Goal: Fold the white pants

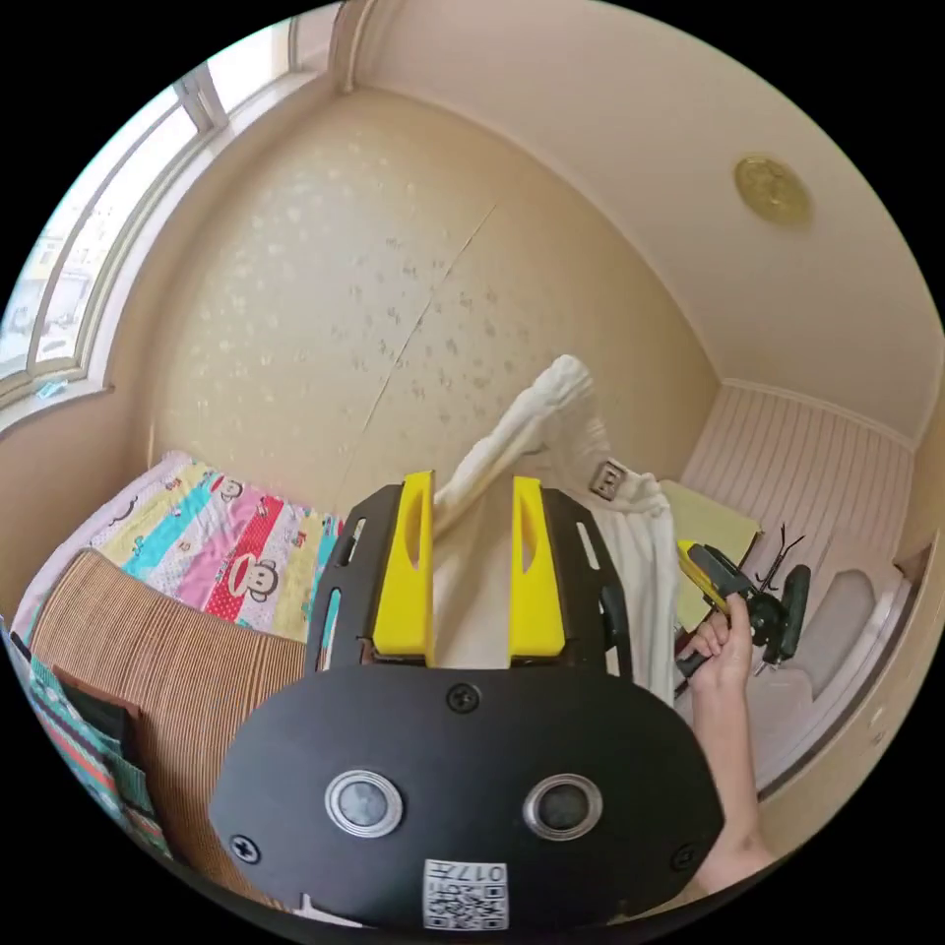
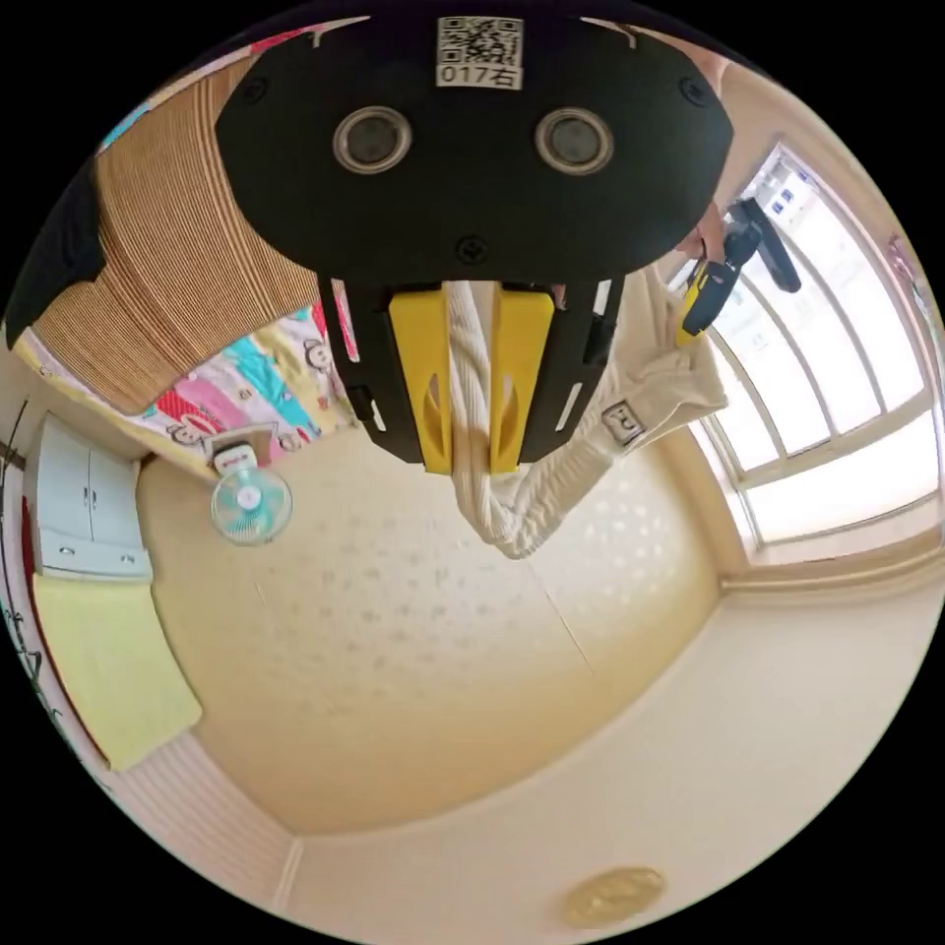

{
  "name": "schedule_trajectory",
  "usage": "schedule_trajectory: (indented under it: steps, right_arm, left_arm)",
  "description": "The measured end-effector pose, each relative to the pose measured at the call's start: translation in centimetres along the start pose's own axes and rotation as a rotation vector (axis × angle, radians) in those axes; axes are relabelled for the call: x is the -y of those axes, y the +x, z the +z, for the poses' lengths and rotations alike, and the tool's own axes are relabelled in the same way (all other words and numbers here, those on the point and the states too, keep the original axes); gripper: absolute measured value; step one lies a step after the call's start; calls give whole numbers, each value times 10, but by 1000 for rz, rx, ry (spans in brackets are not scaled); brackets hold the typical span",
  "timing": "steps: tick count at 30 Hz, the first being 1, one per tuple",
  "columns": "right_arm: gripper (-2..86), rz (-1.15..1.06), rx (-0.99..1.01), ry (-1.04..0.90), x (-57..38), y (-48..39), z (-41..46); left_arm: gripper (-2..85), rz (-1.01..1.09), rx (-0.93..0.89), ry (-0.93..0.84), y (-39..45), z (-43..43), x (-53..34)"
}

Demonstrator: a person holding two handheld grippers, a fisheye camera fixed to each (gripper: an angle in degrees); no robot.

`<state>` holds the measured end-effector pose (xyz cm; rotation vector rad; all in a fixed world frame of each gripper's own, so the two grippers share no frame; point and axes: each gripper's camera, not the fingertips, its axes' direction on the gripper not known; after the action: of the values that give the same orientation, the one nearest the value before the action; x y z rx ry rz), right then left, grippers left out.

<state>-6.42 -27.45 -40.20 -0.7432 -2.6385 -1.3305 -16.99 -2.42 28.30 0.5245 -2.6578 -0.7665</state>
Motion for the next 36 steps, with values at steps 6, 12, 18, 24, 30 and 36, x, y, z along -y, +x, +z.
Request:
schedule_trajectory:
  steps: [6, 12, 18, 24, 30, 36]
  right_arm:
    - [96, -395, -239, -348, -68, 60, 113]
    - [98, -289, -185, -715, -295, 207, 116]
    - [122, -212, -289, -981, -448, 277, 63]
    - [129, -210, -269, -1055, -478, 290, 30]
    - [40, 129, 18, -994, -392, 362, 11]
    - [30, 394, 97, -526, -323, 490, -102]
  left_arm:
    - [121, 122, 64, -246, -127, 69, -86]
    - [118, 55, 120, -696, -254, 95, -321]
    - [122, -223, 79, -823, -320, 27, -475]
    - [123, -188, 80, -833, -292, -19, -535]
    - [119, -208, -127, -838, -268, -25, -558]
    - [124, -6, -125, -890, -240, -12, -547]
